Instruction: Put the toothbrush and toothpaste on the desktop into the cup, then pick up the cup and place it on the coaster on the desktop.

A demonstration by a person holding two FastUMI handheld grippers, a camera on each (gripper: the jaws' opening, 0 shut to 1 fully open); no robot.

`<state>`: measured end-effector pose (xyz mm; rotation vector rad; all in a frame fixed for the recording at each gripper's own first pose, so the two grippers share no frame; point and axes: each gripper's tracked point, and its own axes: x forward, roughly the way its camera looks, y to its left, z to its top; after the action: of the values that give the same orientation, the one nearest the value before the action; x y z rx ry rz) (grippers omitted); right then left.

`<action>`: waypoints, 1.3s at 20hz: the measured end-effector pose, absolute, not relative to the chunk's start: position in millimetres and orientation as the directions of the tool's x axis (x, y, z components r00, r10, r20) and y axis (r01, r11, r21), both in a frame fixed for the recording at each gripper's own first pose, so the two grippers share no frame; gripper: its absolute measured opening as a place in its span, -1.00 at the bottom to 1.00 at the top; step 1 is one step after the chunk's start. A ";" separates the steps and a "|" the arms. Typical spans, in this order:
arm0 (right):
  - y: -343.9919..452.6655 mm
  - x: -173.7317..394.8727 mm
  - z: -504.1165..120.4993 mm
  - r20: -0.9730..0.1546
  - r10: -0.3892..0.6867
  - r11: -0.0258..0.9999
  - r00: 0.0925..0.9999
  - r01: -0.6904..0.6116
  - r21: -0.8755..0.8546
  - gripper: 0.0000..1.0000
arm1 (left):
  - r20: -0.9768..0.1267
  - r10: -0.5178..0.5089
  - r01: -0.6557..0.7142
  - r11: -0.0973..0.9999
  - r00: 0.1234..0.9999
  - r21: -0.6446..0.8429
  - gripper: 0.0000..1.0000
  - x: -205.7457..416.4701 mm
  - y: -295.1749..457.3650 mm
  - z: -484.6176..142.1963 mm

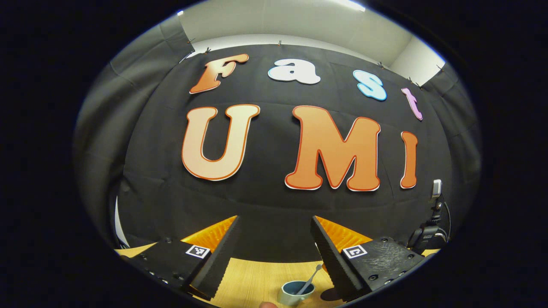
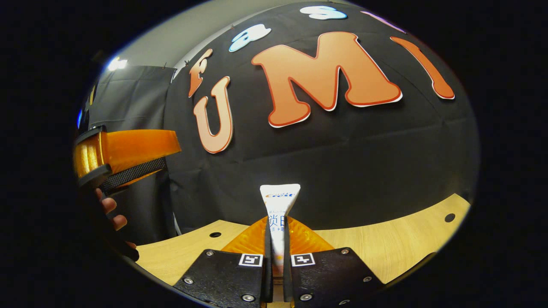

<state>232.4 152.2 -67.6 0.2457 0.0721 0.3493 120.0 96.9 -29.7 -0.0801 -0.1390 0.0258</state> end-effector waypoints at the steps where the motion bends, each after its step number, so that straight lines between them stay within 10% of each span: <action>1: 156.8 234.2 -68.7 -0.018 0.356 0.906 0.934 -0.340 0.253 -0.80 | 0.117 0.037 -0.028 0.996 0.992 -0.079 0.93 119.0 99.2 -32.7; 26: 192.9 288.0 -131.6 -0.063 0.354 0.910 0.933 -0.329 0.252 -0.80 | -0.017 0.047 -0.048 0.995 0.999 -0.090 0.93 140.1 112.1 -73.6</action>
<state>288.0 192.9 -131.6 0.2413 0.1088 0.3529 140.1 112.1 -73.6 -0.0904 0.0148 0.0476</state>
